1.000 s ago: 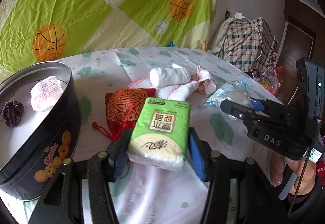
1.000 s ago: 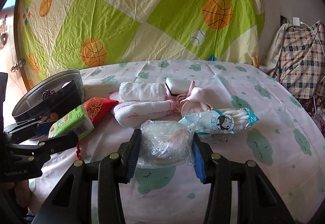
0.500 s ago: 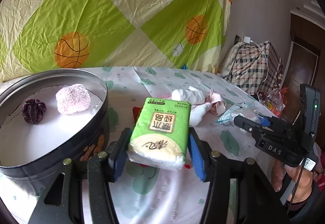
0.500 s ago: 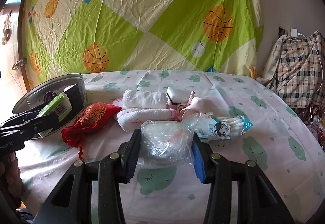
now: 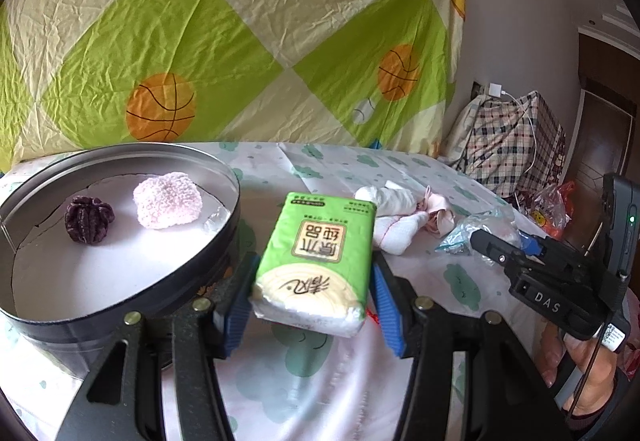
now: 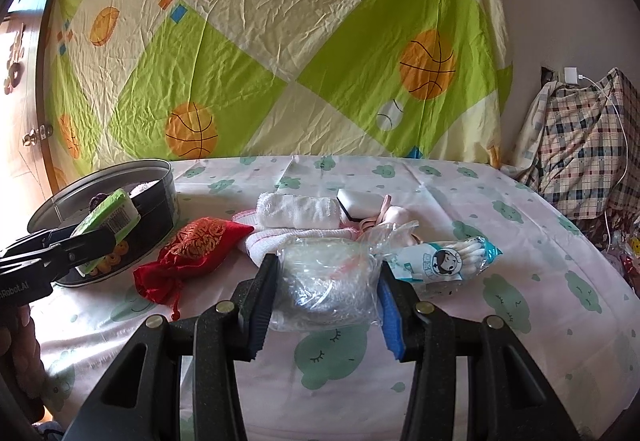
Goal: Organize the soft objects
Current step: 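Lift the tissue pack and plastic bag and carry both toward the tin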
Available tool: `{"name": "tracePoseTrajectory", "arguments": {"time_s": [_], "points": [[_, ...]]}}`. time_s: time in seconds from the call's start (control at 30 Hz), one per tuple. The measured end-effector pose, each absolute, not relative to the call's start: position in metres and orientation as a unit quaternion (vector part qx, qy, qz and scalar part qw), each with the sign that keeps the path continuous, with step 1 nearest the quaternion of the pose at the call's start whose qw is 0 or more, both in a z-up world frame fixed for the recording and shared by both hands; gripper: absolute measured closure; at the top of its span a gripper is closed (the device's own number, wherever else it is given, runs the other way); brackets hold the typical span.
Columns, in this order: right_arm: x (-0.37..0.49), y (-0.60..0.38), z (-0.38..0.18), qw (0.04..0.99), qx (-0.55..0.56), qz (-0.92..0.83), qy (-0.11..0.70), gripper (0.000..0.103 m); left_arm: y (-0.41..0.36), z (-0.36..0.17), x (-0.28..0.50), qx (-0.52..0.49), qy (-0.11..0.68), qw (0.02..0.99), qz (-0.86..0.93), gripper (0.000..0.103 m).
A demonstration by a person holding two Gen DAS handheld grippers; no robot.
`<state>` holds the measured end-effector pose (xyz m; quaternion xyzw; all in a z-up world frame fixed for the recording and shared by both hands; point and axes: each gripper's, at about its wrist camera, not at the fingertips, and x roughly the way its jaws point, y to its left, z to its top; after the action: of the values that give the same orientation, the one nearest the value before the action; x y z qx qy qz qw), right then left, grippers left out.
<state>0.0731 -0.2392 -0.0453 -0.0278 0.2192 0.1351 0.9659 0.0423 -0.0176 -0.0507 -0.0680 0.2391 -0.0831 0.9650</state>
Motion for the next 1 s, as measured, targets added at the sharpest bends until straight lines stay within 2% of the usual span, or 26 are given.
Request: {"name": "tracePoseTrajectory", "arguments": {"time_s": [0.5, 1.0], "points": [[0.063, -0.224, -0.044, 0.970, -0.025, 0.136, 0.199, 0.054, -0.023, -0.049, 0.026, -0.024, 0.215, 0.975, -0.056, 0.049], [0.057, -0.205, -0.044, 0.970, -0.030, 0.149, 0.190, 0.054, -0.006, -0.048, 0.021, -0.039, 0.203, 0.978, -0.037, 0.049]]}}
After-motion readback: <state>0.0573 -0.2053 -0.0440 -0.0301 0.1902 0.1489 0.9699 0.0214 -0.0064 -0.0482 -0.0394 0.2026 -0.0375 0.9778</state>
